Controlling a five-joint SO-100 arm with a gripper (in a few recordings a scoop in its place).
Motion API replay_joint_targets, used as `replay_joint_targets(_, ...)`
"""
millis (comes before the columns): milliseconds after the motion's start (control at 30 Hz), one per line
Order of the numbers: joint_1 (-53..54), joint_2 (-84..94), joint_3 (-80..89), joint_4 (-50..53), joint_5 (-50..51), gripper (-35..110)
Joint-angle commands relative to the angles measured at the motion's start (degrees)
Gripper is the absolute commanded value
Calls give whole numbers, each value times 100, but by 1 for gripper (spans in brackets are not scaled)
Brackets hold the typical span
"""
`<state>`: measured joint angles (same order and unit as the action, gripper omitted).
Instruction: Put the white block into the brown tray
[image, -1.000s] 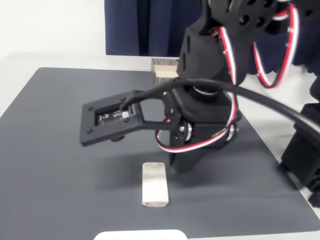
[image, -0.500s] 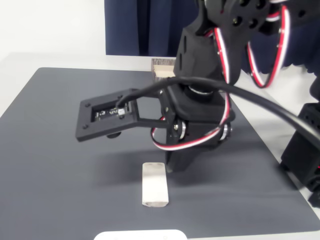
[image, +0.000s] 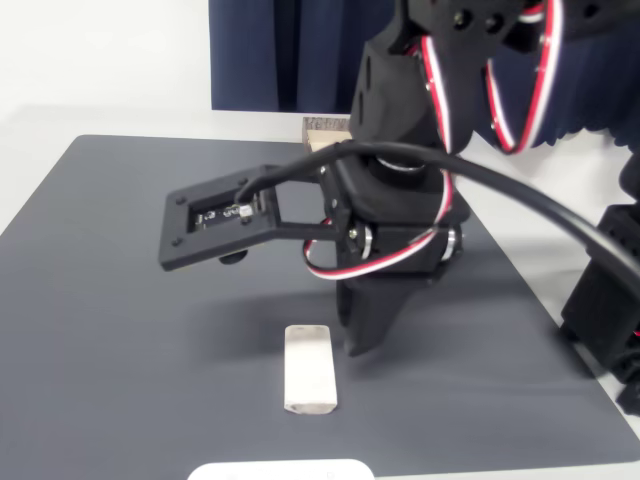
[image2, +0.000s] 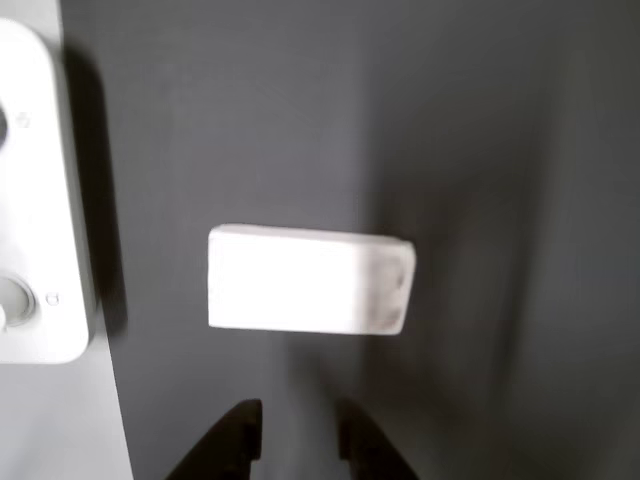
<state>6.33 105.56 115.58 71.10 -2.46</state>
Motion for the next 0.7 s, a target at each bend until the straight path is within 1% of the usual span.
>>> replay_joint_targets(0, 44, 62, -237, 26, 387, 17)
replay_joint_targets(200, 44, 26, -281, 26, 483, 16)
replay_joint_targets(267, 18, -9, -264, 35, 580, 0)
replay_joint_targets(667, -105, -220, -615, 202, -1213, 0)
